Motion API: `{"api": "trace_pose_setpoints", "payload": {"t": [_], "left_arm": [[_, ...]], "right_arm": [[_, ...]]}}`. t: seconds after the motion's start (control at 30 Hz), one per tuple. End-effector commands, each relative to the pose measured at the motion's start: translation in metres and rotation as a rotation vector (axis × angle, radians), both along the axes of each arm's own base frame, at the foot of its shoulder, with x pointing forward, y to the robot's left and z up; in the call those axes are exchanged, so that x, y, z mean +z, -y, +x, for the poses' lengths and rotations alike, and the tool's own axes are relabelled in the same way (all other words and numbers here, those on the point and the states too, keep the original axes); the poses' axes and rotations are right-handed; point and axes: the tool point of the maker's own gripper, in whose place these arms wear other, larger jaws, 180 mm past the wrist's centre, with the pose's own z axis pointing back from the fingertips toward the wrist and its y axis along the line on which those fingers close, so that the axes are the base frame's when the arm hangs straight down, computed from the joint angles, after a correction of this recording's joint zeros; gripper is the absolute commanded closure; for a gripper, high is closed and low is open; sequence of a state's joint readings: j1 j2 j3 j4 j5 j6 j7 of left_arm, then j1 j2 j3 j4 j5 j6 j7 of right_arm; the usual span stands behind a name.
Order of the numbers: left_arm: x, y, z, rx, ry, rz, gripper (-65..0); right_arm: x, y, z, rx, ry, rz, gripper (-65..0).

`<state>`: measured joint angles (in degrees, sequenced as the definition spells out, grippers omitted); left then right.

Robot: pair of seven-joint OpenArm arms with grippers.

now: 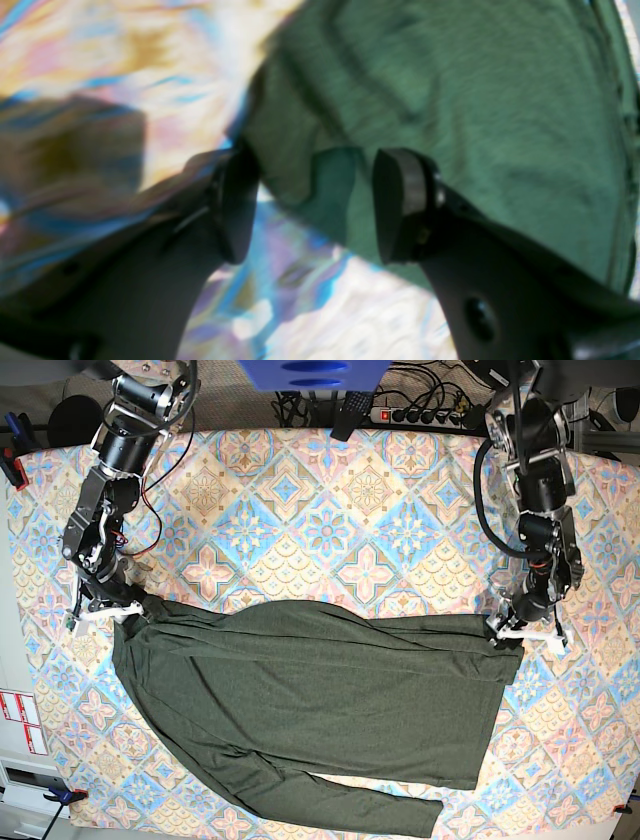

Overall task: Fold the T-shirt properly
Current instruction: 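Drag the held shoulder edge with both grippers toward the hem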

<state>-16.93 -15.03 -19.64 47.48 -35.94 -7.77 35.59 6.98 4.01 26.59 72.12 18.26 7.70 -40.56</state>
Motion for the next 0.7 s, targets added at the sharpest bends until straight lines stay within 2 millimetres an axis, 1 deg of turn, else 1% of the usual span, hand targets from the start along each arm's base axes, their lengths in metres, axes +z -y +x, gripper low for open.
{"api": "trace_pose_setpoints", "payload": {"t": [0.0,0.07,0.13,0.23,0.27,0.33,0.4,0.53,0.57,0.67], "left_arm": [[0.005,0.008,0.008,-0.015,0.009,-0.017,-37.8],[0.007,0.012,0.012,-0.019,0.016,-0.021,-37.0],[0.008,0.012,0.013,-0.019,0.019,-0.021,-32.0],[0.008,0.013,0.013,-0.019,0.019,-0.024,-16.4],[0.008,0.013,0.013,-0.018,0.021,-0.027,-9.7],[0.008,0.013,0.013,-0.018,0.021,-0.027,0.0],[0.008,0.013,0.013,-0.018,0.021,-0.028,0.0],[0.007,0.012,0.011,-0.015,0.018,-0.029,0.0],[0.006,0.012,0.011,-0.015,0.016,-0.029,0.0],[0.006,0.011,0.01,-0.013,0.015,-0.028,0.0]], "right_arm": [[0.013,0.009,0.007,-0.004,0.042,-0.024,-22.8],[0.011,0.009,0.002,-0.004,0.035,-0.029,-22.8],[0.015,0.011,-0.001,-0.003,0.042,-0.041,-22.9],[0.02,0.013,-0.006,-0.001,0.052,-0.061,-23.2],[0.021,0.013,-0.007,-0.001,0.053,-0.063,-23.3],[0.019,0.013,-0.008,-0.001,0.05,-0.06,-23.4],[0.02,0.011,-0.006,-0.005,0.059,-0.041,-24.3],[0.023,0.003,0.0,-0.027,0.109,0.053,-28.0],[0.022,0.001,0.0,-0.032,0.113,0.078,-28.4],[0.006,-0.007,-0.004,-0.051,0.098,0.159,-28.5]]}}
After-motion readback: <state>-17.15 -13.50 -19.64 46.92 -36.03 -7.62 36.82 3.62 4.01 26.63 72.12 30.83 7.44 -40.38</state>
